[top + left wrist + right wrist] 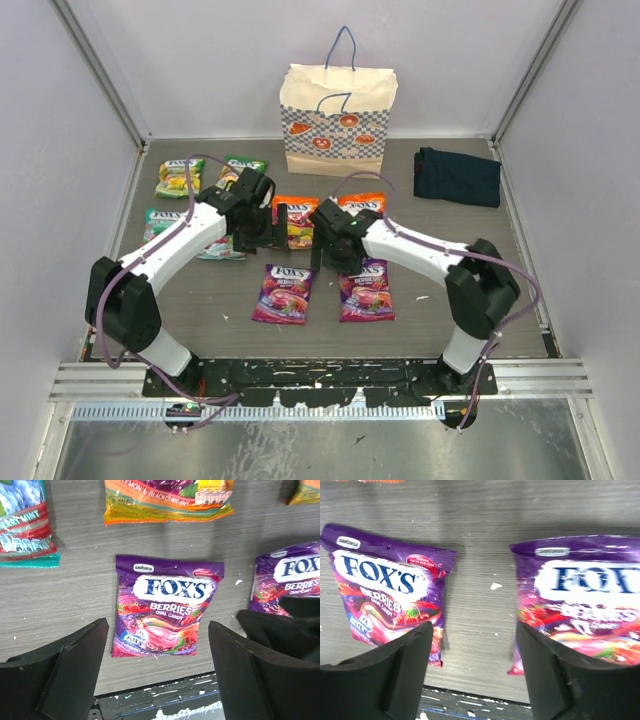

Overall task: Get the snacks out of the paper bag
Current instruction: Adjust the snack at the center of the board.

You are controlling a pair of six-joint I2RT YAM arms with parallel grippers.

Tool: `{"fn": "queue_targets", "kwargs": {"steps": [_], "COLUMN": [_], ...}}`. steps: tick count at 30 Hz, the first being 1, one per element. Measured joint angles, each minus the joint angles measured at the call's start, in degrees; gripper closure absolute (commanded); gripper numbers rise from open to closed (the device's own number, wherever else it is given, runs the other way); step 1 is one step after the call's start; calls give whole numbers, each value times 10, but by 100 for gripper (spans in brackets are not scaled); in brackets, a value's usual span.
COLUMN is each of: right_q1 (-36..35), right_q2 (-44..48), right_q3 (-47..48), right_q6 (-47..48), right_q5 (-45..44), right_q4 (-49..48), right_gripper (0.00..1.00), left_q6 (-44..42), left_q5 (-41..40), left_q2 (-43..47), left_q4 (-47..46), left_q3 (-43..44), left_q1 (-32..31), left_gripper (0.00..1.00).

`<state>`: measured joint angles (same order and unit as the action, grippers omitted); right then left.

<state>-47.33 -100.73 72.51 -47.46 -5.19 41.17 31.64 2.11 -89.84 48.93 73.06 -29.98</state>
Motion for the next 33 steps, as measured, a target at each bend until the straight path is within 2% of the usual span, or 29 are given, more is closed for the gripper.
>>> {"fn": "queue_targets", "kwargs": {"steps": [2,5,7,9,10,13,16,27,33], "right_q1": [12,18,18,18,17,14,9,-22,-31], "right_q2": [39,88,107,116,116,109,96,-63,-107], "right_q3": [0,-1,-6,-17,-25,-37,-34,55,87], "right_q6": [14,36,50,64,72,97,114,142,144], "right_q5": [-12,-35,-52,-64,-67,-68,-68,-56,-42], "right_q4": [17,40,53,64,69,87,88,77,64], "right_gripper": [13,9,7,6,7,29,39,52,52], "left_q6": [-7,-12,-14,-17,-18,-23,-24,-14,-7], "left_q5": [0,0,1,3,4,7,5,-6,4], "left_q2": [0,0,6,17,23,41,62,96,78], "left_q4": [7,20,20,12,10,8,8,-18,-43], "left_q3": [20,16,-10,-53,-77,-145,-184,-251,-262], "left_q1": [0,0,0,0,0,0,0,0,0], "left_gripper": [13,9,8,1,2,2,2,5,6]}}
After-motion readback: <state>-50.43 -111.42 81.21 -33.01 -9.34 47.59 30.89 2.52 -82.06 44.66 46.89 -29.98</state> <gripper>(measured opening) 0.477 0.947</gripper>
